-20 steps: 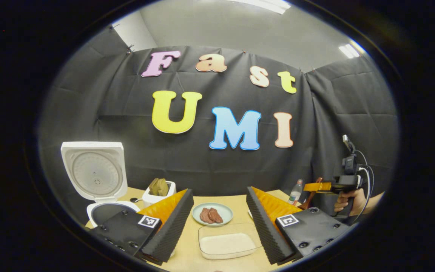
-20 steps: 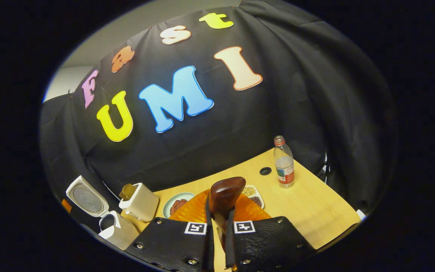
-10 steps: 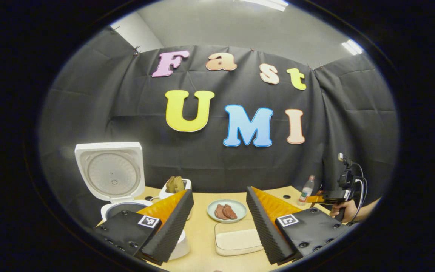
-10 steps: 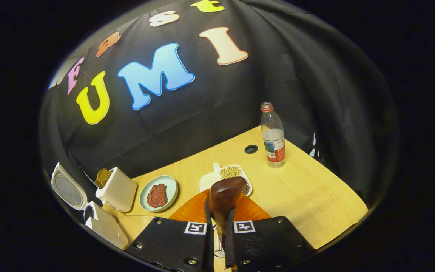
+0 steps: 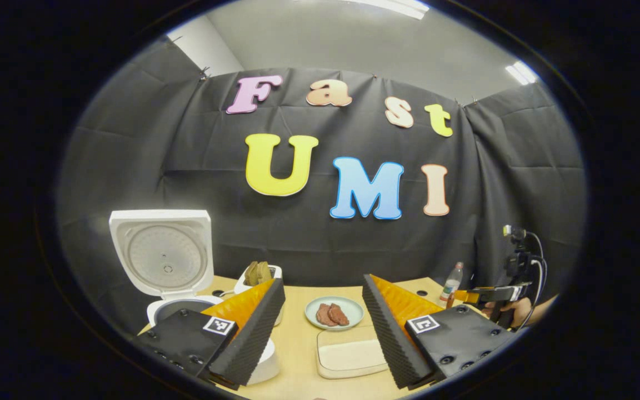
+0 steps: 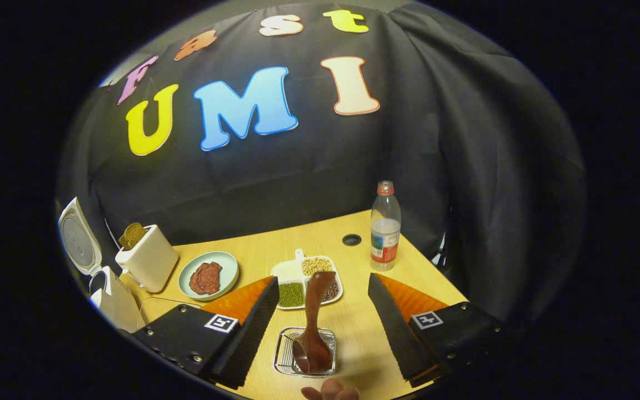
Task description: Close the left gripper, press the button to open the rice cooker; take a wooden spoon from the chopstick holder with the right hand, scoop a spoonful of rice and pour it into the rice cooker, then put the wooden spoon back into the chopstick holder.
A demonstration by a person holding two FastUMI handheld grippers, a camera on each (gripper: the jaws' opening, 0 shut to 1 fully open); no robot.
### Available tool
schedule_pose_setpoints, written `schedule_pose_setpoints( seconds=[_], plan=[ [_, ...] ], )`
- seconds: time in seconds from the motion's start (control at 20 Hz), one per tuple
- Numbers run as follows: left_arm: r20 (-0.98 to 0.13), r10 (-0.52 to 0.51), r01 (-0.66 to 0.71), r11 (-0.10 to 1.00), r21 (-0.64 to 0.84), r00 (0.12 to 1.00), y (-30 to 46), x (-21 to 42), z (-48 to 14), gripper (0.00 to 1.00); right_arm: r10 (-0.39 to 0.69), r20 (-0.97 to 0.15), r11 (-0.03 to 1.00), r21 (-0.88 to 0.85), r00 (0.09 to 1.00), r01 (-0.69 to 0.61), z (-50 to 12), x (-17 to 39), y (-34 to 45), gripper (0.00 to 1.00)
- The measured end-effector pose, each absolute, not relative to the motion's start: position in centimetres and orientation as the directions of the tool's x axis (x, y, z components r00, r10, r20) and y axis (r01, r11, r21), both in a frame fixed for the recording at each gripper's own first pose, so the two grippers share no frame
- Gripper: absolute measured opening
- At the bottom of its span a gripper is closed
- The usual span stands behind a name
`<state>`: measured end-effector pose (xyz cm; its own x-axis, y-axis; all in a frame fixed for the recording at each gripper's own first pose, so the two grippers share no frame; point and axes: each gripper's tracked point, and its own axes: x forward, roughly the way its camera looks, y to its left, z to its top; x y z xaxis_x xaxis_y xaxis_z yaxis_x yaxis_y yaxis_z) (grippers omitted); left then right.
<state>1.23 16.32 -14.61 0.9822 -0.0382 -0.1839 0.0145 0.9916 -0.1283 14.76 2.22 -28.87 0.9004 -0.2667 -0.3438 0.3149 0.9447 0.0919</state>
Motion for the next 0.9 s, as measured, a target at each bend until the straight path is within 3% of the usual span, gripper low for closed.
schedule_pose_setpoints(
  seconds=[0.25,0.5,0.9],
  plan=[
    [-0.184,-0.042,0.013,0.988,-0.155,0.982,16.6,2.1,-14.2,0.96,-0.224,-0.207,0.966,0.079,0.952,0.245,-21.1,13.2,4.1,0.98],
    [-0.179,0.059,-0.093,0.979,-0.183,0.982,21.7,3.5,-13.0,0.97,-0.144,-0.158,0.981,0.11,0.977,0.162,-16.5,12.6,6.9,0.98],
    [-0.114,0.21,-0.218,0.974,-0.064,0.971,32.2,6.2,-7.3,0.96,-0.093,-0.163,0.989,0.095,0.982,0.11,-16.4,12.3,9.0,0.98]
  ],
)
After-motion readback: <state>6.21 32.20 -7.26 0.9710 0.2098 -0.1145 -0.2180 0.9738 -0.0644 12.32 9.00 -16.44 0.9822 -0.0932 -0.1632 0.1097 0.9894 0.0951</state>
